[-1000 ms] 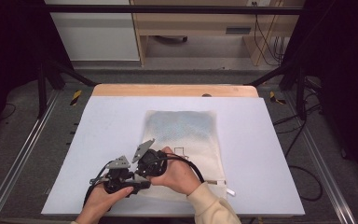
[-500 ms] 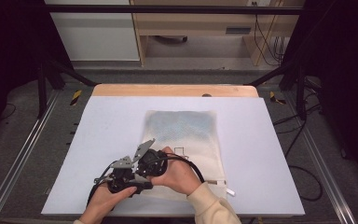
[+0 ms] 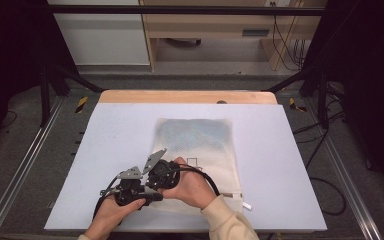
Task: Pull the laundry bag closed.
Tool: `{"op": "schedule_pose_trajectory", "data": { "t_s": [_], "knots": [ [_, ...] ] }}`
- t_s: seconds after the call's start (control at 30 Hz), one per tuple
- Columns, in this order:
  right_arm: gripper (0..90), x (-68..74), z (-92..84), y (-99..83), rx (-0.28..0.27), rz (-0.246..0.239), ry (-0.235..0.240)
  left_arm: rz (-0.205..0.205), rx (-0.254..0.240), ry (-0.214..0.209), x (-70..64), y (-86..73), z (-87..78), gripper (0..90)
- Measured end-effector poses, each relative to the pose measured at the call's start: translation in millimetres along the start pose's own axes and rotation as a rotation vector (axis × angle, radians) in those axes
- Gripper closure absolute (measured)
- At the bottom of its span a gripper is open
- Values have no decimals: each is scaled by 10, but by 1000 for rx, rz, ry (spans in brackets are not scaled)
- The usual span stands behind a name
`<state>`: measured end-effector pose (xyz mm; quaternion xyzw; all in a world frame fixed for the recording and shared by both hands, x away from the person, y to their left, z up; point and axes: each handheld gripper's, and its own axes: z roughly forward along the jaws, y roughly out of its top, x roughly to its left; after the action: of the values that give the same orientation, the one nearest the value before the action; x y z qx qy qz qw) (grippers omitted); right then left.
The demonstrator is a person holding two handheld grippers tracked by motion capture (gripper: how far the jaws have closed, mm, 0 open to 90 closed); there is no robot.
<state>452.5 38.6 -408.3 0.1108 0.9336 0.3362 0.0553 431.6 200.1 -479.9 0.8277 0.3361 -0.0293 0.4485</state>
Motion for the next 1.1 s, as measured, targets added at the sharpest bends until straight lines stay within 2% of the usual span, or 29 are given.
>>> {"op": "schedule_pose_trajectory", "data": {
  "t_s": [0.17,0.83,1.1],
  "knots": [
    [820,-1,-3,-1,0,-1,0,-11,-1,-3,9,1,6,645],
    [820,5,3,0,0,-4,0,-37,-28,-5,55,16,19,645],
    [820,-2,-12,-4,-2,-1,-3,-37,-23,-2,64,17,37,747]
  ]
}}
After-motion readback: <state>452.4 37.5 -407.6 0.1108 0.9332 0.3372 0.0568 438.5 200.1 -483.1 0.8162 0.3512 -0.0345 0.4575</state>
